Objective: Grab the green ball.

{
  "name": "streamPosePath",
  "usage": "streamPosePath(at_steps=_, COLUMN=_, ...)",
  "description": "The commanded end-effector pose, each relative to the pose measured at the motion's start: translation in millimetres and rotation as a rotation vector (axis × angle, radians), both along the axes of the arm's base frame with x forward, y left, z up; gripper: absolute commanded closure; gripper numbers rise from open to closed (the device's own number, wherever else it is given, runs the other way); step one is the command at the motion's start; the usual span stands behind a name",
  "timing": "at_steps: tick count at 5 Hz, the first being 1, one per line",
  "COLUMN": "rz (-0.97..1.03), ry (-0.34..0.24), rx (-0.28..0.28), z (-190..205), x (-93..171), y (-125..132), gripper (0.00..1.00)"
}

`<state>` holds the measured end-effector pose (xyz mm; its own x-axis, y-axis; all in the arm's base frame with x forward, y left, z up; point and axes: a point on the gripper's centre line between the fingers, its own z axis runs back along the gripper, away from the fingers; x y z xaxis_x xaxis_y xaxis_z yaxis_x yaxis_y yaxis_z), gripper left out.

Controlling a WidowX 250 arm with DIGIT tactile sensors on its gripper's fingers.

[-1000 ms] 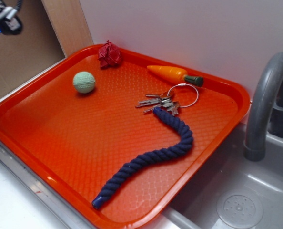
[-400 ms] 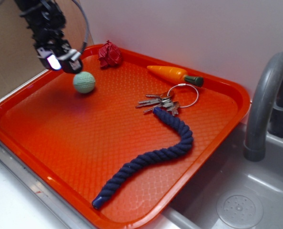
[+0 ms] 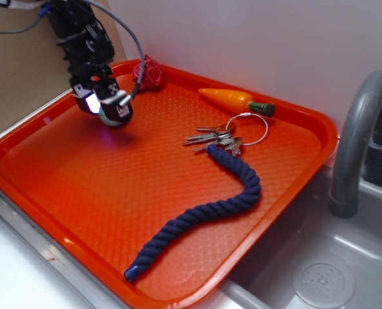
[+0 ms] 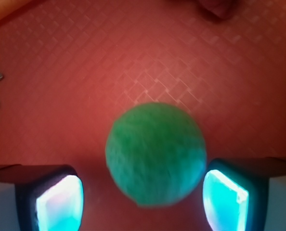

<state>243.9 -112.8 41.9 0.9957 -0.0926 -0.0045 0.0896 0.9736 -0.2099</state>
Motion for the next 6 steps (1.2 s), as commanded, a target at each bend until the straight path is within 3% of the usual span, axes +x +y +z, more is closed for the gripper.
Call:
streamPosePath(at_steps=1, rz=0.043, ry=0.013, rx=0.075, z=-6.5, x=18.9, y=-2.4, gripper=0.17)
streamPosePath(at_steps=2, rz=0.044, ry=0.011, rx=0.087, z=-2.1, x=14.9, y=-5.9, gripper=1.0)
streamPosePath(at_steps=4, rz=-0.072, ry=-0.051, rx=0.163, z=90.1, x=-31.6, y=-7.5, gripper=1.0)
streamPosePath(at_steps=5, rz=-0.069, ry=-0.004, rx=0.153, z=131.1, x=-53.7, y=-9.6, gripper=1.0)
streamPosePath(at_steps=6, rz=-0.075, ry=-0.017, rx=0.183, z=150.6, x=-67.4, y=-9.1, gripper=1.0)
